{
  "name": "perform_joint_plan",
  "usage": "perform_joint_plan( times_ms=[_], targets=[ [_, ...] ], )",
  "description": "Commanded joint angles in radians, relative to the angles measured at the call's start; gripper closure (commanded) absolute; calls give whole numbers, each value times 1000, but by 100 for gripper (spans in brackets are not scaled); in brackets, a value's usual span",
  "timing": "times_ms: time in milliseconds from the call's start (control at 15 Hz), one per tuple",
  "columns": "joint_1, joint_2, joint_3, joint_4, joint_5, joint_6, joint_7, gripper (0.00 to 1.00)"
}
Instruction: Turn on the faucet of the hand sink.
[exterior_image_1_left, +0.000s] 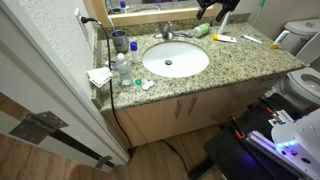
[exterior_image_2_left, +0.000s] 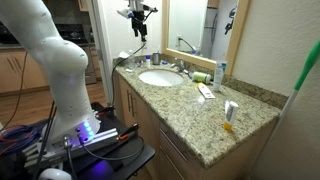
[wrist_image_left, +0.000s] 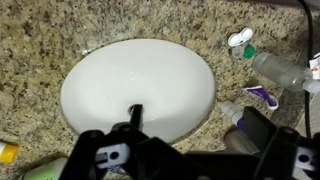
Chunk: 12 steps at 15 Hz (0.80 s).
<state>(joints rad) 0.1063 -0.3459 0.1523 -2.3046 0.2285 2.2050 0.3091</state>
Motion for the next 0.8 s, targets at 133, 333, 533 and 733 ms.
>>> perform_joint_plan(
  times_ms=[133,333,533,733],
  targets=[
    [-53,54,53,8,-181,113,87,0],
    [-135,213,68,89,-413,284,265,0],
    [-155,350,50,223,-588,252,537,0],
    [-109,329,-2,183,-568,284,505,0]
  ],
)
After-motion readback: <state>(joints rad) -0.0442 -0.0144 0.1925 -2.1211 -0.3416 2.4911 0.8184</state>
